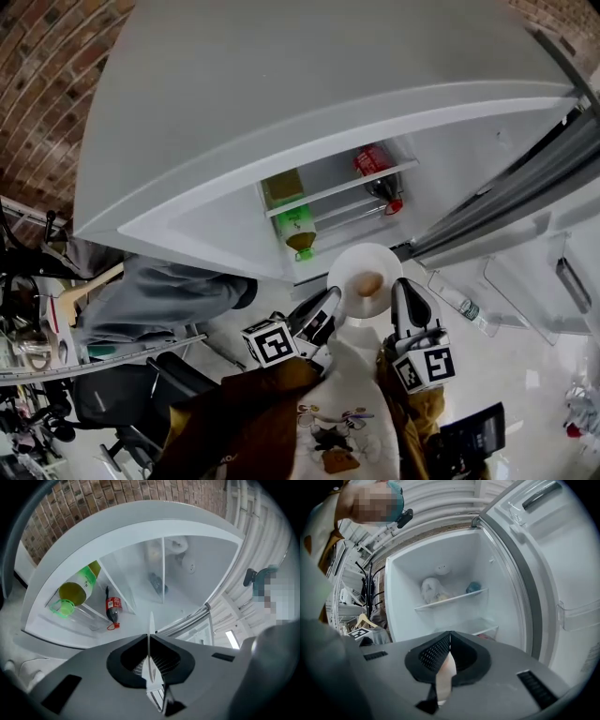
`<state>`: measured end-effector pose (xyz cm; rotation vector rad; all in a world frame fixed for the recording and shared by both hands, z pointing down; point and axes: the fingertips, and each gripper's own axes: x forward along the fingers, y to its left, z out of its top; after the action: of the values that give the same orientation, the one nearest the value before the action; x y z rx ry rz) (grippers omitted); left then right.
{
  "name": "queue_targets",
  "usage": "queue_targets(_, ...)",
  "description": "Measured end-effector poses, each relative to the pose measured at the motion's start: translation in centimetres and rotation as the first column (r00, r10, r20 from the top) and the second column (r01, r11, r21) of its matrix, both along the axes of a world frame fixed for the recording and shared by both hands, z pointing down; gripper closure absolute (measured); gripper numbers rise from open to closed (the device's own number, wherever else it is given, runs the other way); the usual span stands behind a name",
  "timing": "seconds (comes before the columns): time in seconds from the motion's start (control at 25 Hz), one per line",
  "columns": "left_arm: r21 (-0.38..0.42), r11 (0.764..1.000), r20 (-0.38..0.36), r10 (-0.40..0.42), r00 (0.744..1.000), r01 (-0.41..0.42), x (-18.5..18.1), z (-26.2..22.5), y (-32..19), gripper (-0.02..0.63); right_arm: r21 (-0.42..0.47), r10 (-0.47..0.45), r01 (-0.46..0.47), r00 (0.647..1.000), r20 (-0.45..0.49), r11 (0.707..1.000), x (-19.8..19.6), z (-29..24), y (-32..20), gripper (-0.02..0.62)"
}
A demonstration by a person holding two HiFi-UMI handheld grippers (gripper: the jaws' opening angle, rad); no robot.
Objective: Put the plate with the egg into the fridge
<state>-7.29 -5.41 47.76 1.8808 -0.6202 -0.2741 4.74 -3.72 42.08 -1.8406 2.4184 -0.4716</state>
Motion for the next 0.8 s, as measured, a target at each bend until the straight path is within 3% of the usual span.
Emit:
queue_targets(0.2, 0.005, 0.999, -0.029, -0.044, 0.999, 0.044, 1.3, 0.0, -0.7, 0.588, 0.022, -0.025, 0.025, 1.000, -0.009, 0.999, 1.6, 0.2, 0.0, 0.592)
queue_targets(0.48, -0.037, 0.994, 0.001, -0.101, 0.995, 0.101, 2.0, 0.5, -1.5, 0.588, 0.021, -0.048, 0.048, 0.999, -0.003, 0.999, 3.1, 0.5, -0.4, 0.592)
queue_targets(0.64, -0.075, 0.988, -0.082, -0.142, 0.986, 0.136, 2.9, 1.1, -2.1, 0.588, 0.021, -0.070, 0.069, 0.998, 0.001, 0.997, 3.4, 0.7, -0.7, 0.592)
queue_targets(0.8, -0.119, 0.981, -0.096, -0.165, 0.982, 0.154, 3.9, 1.9, -2.6, 0.588, 0.024, -0.080, 0.080, 0.997, 0.002, 0.996, 3.9, 0.8, -0.8, 0.592)
